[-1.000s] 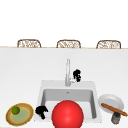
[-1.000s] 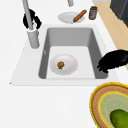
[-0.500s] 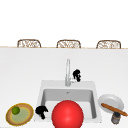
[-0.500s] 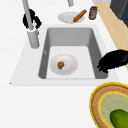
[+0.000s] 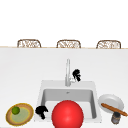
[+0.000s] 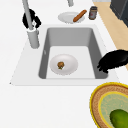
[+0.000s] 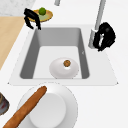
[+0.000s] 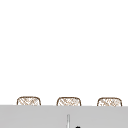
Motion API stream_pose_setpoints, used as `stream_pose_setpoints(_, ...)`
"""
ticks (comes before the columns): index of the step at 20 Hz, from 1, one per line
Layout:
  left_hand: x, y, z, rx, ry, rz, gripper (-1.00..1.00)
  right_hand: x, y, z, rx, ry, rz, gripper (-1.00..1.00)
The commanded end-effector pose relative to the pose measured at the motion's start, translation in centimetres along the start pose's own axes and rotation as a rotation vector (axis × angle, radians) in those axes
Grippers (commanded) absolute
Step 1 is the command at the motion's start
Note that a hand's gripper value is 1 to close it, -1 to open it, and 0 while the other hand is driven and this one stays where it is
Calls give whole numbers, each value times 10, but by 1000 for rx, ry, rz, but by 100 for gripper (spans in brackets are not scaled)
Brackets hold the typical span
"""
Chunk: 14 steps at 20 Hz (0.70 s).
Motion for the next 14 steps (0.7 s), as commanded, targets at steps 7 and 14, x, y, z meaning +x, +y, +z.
stream_pose_setpoints(7,0,0,0,0,0,0,0,24,-25,7,63,18,47,100)
stream_pose_setpoints(14,0,0,0,0,0,0,0,34,-25,9,72,92,140,100)
